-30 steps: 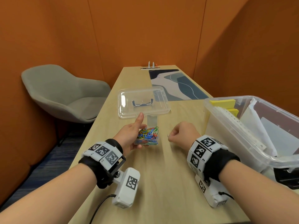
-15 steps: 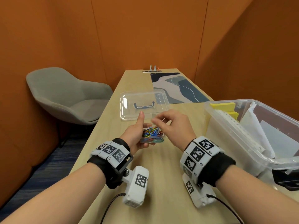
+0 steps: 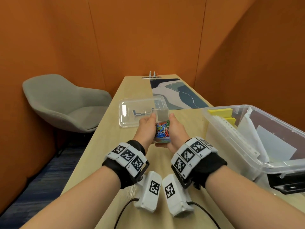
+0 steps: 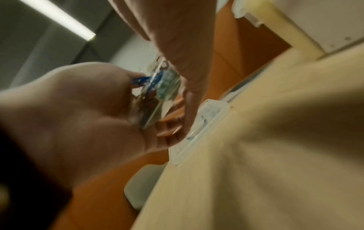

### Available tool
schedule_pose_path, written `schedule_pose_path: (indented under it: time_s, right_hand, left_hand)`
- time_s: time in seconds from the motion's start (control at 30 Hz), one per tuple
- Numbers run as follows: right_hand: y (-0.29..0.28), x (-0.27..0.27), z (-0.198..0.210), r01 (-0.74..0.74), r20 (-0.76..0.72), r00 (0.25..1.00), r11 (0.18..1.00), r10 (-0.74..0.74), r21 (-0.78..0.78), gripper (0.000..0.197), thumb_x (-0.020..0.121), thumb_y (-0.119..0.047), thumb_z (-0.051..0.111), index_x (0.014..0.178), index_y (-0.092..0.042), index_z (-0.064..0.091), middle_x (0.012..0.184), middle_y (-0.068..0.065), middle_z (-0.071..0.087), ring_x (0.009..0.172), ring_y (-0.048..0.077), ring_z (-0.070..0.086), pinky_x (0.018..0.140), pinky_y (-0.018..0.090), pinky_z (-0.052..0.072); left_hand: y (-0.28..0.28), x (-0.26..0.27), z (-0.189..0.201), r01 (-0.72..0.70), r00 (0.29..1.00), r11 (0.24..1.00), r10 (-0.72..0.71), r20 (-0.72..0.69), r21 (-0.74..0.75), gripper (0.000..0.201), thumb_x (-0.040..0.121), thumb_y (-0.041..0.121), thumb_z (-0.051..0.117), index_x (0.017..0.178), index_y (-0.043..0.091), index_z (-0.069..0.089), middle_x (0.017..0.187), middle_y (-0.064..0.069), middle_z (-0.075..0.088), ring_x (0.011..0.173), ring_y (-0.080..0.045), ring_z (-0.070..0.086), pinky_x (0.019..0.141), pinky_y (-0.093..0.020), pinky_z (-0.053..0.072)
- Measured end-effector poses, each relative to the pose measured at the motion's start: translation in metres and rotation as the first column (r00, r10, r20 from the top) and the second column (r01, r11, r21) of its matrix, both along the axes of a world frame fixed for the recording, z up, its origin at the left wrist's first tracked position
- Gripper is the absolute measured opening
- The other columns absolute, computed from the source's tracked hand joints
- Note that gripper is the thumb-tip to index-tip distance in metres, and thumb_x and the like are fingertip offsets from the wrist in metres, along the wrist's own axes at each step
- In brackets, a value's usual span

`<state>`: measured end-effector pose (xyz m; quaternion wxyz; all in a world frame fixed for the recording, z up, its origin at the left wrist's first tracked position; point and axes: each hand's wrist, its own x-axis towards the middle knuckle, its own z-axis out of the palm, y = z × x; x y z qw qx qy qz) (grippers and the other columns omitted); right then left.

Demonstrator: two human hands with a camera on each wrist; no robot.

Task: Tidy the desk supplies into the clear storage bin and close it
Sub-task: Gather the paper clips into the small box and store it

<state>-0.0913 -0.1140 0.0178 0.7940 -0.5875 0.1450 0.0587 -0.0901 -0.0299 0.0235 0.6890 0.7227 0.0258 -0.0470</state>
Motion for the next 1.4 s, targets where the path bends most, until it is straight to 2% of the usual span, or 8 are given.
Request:
schedule_pose_path:
  time_s: [0.17,0.3,0.5,0.73,0.83,1.0,1.13,1.4]
  right_hand:
    - [-0.01,0.005,0.001,-0.085,-0.046,0.995,0.986,0.092,0.145,0.056,0.092,-0.048,0.029,0.124,-0.011,0.055,0.117,0.024,0.063,0.103,0.041,0.063,0.086,0.056,0.051]
    - [-0.016,-0.002,0.006,-0.161,-0.069,0.982,0.968,0.177,0.19,0.054,0.087,-0.04,0.033,0.12,-0.007,0.06,0.117,0.023,0.064,0.096,0.04,0.064,0.068,0.046,0.058]
    - [-0.02,-0.005,0.014,-0.138,-0.041,0.986,0.938,0.159,0.318,0.046,0.085,-0.016,0.04,0.126,0.004,0.045,0.119,0.028,0.054,0.096,0.041,0.059,0.054,0.044,0.059]
    - [-0.017,-0.004,0.004,-0.131,0.078,0.99,0.963,0.115,0.238,0.016,0.09,0.009,0.038,0.093,0.009,0.054,0.095,0.022,0.058,0.09,0.034,0.061,0.073,0.045,0.055]
    - [-0.017,-0.002,-0.003,-0.054,0.092,0.995,0.987,0.04,0.154,0.038,0.094,0.004,0.04,0.131,0.002,0.036,0.112,0.022,0.052,0.089,0.031,0.06,0.067,0.041,0.055]
    - [-0.012,-0.001,-0.009,-0.138,-0.011,0.99,0.988,0.139,0.063,0.029,0.1,-0.028,0.036,0.094,-0.005,0.052,0.097,0.02,0.061,0.09,0.033,0.062,0.078,0.048,0.054]
    - [-0.012,0.0,-0.012,-0.049,0.007,0.999,0.998,0.049,0.043,0.028,0.098,-0.016,0.039,0.117,0.002,0.052,0.127,0.027,0.053,0.116,0.041,0.055,0.072,0.041,0.054]
    - [-0.016,0.006,-0.017,0.016,0.035,0.999,0.991,-0.02,0.13,0.043,0.098,-0.033,0.041,0.131,-0.006,0.038,0.127,0.023,0.053,0.108,0.036,0.061,0.058,0.035,0.059]
  left_hand:
    - [0.002,-0.001,-0.003,0.113,0.991,0.979,-0.124,-0.056,-0.169,0.063,0.087,0.068,0.029,0.122,0.022,0.053,0.106,-0.007,0.068,0.086,-0.019,0.071,0.075,-0.03,0.057]
    - [0.005,0.002,-0.002,0.111,0.978,0.934,-0.163,-0.129,-0.339,0.082,0.084,0.074,0.023,0.122,0.009,0.056,0.11,-0.015,0.066,0.096,-0.031,0.066,0.082,-0.039,0.054]
    - [0.007,-0.006,0.003,0.118,0.977,0.933,-0.171,-0.131,-0.341,0.022,0.092,0.026,0.048,0.1,0.008,0.058,0.091,-0.013,0.062,0.076,-0.025,0.063,0.066,-0.031,0.051]
    - [0.007,-0.001,-0.001,0.133,0.983,0.957,-0.16,-0.085,-0.259,0.028,0.096,0.005,0.042,0.124,0.006,0.045,0.102,-0.014,0.057,0.08,-0.02,0.058,0.068,-0.027,0.049]
    - [0.004,-0.004,-0.002,0.169,0.977,0.978,-0.182,-0.107,-0.12,0.024,0.1,0.014,0.034,0.104,0.003,0.055,0.087,-0.01,0.059,0.075,-0.016,0.058,0.068,-0.025,0.05]
    - [0.002,-0.004,-0.001,0.095,0.988,0.995,-0.09,-0.125,0.029,0.028,0.101,0.019,0.034,0.091,0.006,0.057,0.095,-0.016,0.061,0.077,-0.021,0.06,0.07,-0.03,0.05]
    - [0.005,0.002,-0.008,-0.01,0.997,0.983,0.023,-0.069,0.185,0.026,0.092,0.029,0.055,0.092,0.005,0.065,0.102,-0.018,0.069,0.093,-0.031,0.068,0.085,-0.042,0.056]
    - [0.013,0.001,-0.002,0.038,0.994,0.999,-0.036,-0.101,0.025,0.03,0.086,0.021,0.065,0.106,-0.001,0.065,0.1,-0.016,0.068,0.072,-0.024,0.065,0.055,-0.025,0.057]
